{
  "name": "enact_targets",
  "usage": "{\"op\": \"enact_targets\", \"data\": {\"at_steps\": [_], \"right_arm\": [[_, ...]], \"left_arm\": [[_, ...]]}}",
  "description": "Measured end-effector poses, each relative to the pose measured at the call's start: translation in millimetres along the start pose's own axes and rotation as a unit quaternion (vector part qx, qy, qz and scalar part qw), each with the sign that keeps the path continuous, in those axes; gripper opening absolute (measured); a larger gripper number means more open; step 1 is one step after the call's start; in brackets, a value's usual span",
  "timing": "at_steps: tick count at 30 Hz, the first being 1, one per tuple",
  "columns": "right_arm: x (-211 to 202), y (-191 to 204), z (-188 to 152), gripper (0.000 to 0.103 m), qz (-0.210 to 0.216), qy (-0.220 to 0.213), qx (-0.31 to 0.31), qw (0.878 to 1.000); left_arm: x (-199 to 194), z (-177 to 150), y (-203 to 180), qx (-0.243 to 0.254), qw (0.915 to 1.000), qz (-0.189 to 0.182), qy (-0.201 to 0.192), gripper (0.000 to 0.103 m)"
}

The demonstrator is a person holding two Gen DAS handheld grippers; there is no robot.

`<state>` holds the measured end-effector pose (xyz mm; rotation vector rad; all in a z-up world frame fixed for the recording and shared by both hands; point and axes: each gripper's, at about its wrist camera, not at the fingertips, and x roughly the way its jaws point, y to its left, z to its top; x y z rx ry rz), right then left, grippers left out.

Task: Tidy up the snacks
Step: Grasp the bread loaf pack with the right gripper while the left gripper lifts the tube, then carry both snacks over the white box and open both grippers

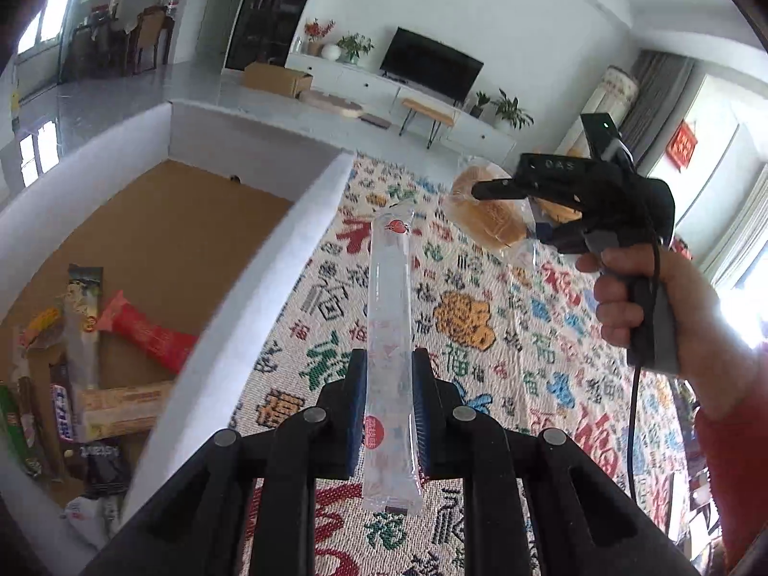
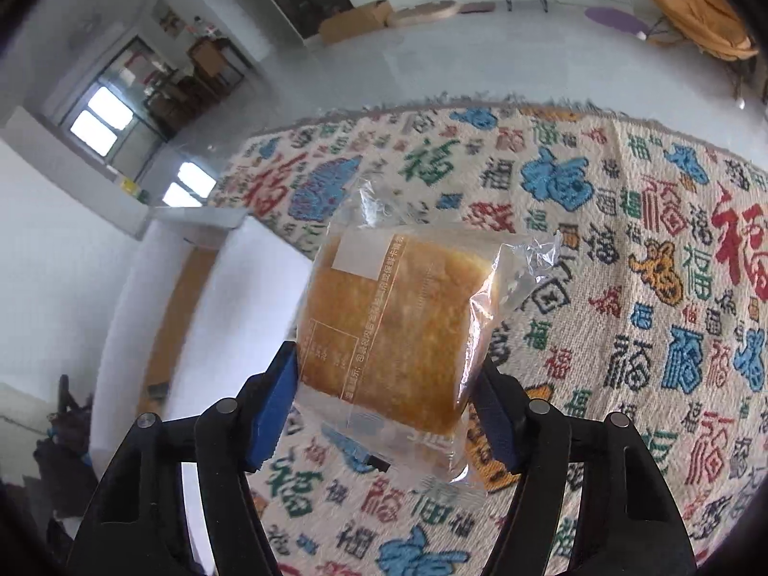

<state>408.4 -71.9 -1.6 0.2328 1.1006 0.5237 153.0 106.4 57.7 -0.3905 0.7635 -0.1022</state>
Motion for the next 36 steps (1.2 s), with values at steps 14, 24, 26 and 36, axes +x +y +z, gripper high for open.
{"op": "enact_targets", "data": {"at_steps": [14, 24, 26, 36], "right_arm": [[8.1, 277.6, -68.0, 0.085, 0.101, 0.001, -0.229, 0.968], [-36.9, 297.1, -113.3, 0.094, 0.056, -0.119, -0.325, 0.937], [-32.3, 298.1, -119.3, 0.094, 0.046, -0.104, -0.325, 0.939], [-32.5, 309.7, -135.7, 0.094, 0.014, -0.077, -0.339, 0.938]], "left_arm": [[-112.3, 15.2, 125.0, -0.028, 0.9632, 0.257, -0.074, 0.098], [-133.0, 11.2, 109.7, -0.015, 0.9348, 0.335, -0.117, 0.103], [-135.9, 11.1, 108.7, -0.021, 0.9334, 0.337, -0.123, 0.103], [-152.7, 7.5, 113.2, -0.029, 0.9231, 0.368, -0.107, 0.103]]}}
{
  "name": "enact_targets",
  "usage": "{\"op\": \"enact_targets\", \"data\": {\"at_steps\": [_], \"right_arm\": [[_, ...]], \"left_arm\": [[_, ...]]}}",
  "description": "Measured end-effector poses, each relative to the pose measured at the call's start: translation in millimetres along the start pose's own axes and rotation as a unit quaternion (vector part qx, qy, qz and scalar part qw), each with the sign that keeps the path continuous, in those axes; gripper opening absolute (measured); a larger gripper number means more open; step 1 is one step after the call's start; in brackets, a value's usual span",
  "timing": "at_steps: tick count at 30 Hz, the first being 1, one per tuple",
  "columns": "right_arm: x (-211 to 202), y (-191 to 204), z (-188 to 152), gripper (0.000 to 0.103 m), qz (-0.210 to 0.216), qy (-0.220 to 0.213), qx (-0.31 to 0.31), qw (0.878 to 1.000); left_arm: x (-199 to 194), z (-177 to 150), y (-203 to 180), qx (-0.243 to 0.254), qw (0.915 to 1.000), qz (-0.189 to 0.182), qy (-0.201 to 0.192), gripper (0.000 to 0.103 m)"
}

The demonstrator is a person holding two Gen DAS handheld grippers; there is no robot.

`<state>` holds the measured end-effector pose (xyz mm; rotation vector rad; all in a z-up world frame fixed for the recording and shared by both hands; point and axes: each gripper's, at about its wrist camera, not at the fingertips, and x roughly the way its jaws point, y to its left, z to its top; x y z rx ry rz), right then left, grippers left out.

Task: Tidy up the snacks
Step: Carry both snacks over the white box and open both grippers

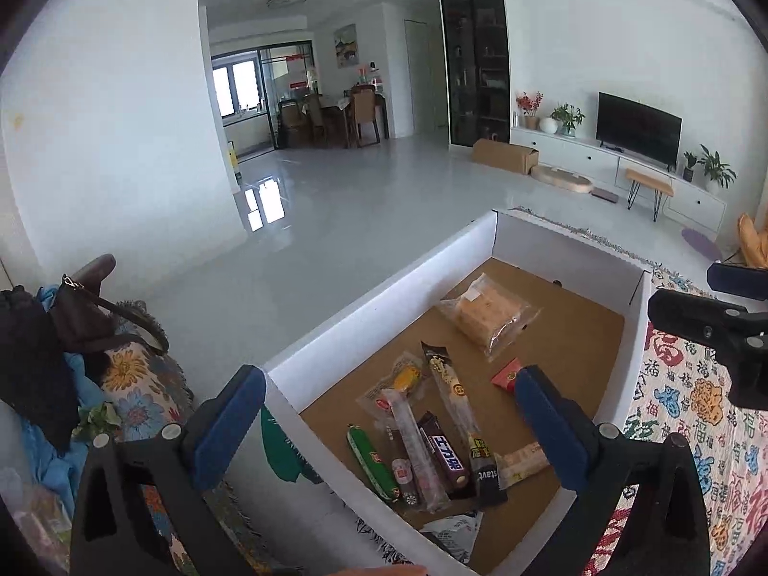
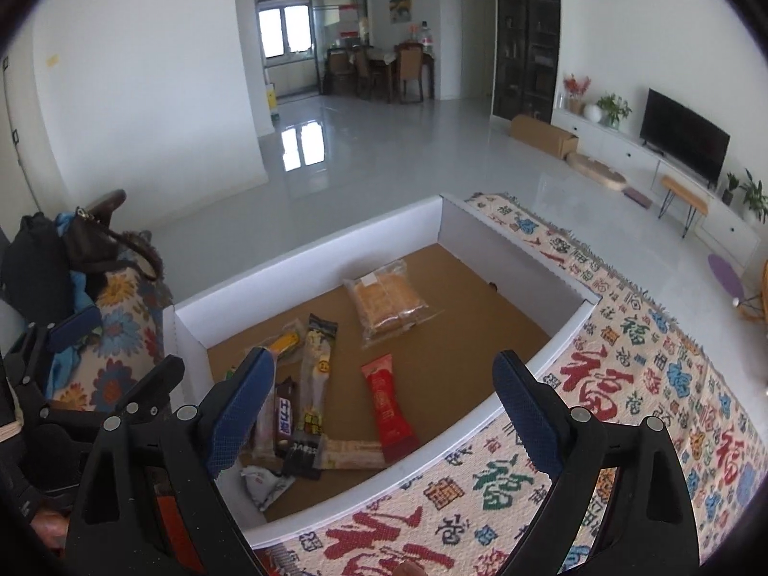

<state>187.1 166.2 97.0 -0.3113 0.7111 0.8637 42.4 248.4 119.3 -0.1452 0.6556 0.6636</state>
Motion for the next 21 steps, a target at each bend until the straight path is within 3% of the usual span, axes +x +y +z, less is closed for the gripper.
{"op": "enact_targets", "data": {"at_steps": [8, 21], "right_arm": [[6.2, 13.0, -8.0, 0.094, -0.003, 0.037, -0.005, 0.999], [10.0, 10.3, -13.8, 0.094, -0.010, 0.039, 0.000, 0.999]], "left_arm": [[-5.3, -0.1, -1.9, -0.001, 1.0000, -0.009, 0.002, 0.103], [-4.9, -4.5, -4.5, -0.007, 0.9999, -0.012, 0.010, 0.102]]}}
